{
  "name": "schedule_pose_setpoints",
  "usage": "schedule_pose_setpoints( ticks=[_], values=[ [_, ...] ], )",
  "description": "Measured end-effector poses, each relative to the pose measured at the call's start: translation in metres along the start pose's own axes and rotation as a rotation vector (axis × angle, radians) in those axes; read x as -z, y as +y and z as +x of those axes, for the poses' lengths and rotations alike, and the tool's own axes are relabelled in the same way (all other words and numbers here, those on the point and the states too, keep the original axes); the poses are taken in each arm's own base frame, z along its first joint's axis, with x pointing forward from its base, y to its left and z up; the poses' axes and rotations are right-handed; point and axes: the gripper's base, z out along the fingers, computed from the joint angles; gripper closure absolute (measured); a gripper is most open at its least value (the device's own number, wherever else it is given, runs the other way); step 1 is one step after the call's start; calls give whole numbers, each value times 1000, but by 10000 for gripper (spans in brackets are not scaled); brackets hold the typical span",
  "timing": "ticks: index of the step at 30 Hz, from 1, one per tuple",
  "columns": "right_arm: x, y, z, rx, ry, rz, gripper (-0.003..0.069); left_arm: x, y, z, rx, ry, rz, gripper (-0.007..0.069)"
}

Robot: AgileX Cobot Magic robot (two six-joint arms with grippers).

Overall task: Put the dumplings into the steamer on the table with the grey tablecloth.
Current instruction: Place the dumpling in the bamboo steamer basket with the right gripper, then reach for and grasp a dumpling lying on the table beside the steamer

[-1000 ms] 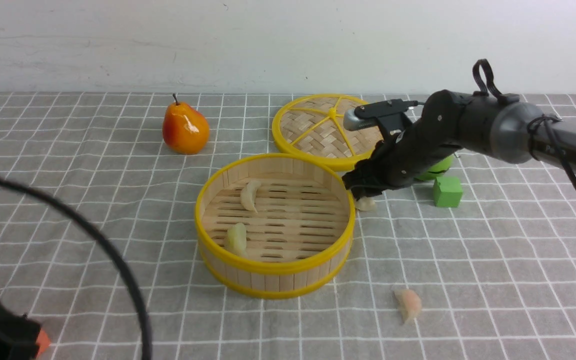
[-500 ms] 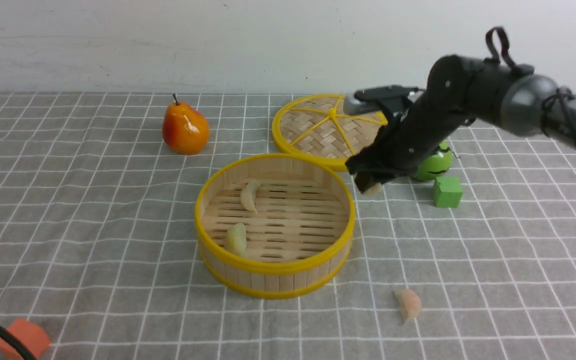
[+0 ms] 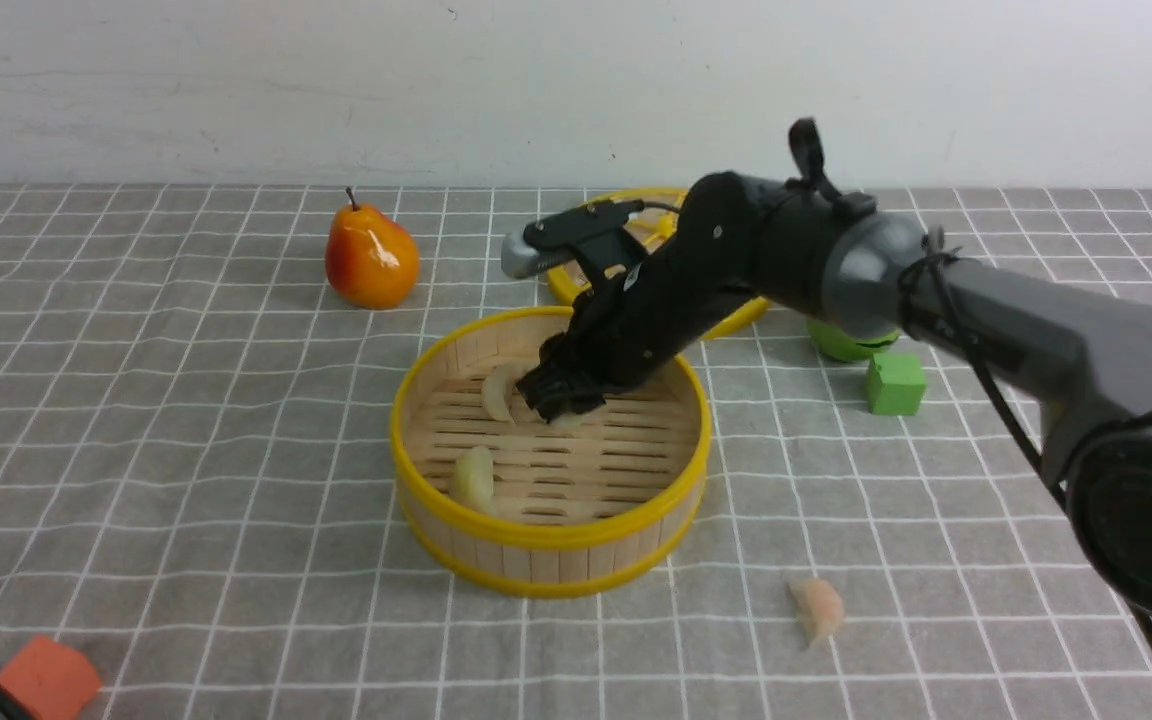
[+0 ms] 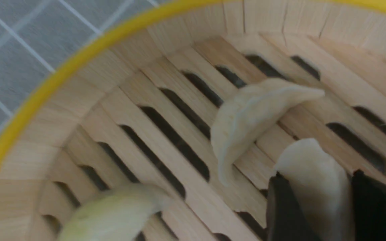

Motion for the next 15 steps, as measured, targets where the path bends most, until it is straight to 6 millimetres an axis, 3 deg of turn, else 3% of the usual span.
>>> schedule_pose_setpoints(
  ticks=[4,8,10,11,12,13,14,15],
  values=[
    [10,-4,-4,31,-5,57,176,0,0,0,5,2,4,620],
    [30,-3,-11,29,2,89,77,0,-1,0,8,4,7,617],
    [58,-1,-19,27,25,113,46,0,-1,1,12,6,12,615],
    [81,1,-25,39,37,138,46,0,-1,1,15,8,16,613],
    [100,2,-27,47,58,158,50,0,-2,1,17,8,17,611],
    [104,2,-26,48,74,159,53,0,-2,1,17,9,18,611],
    [132,2,-27,54,108,194,74,0,-2,1,20,7,21,609],
    [145,1,-26,47,120,203,79,0,-2,1,21,6,23,608]
  ],
)
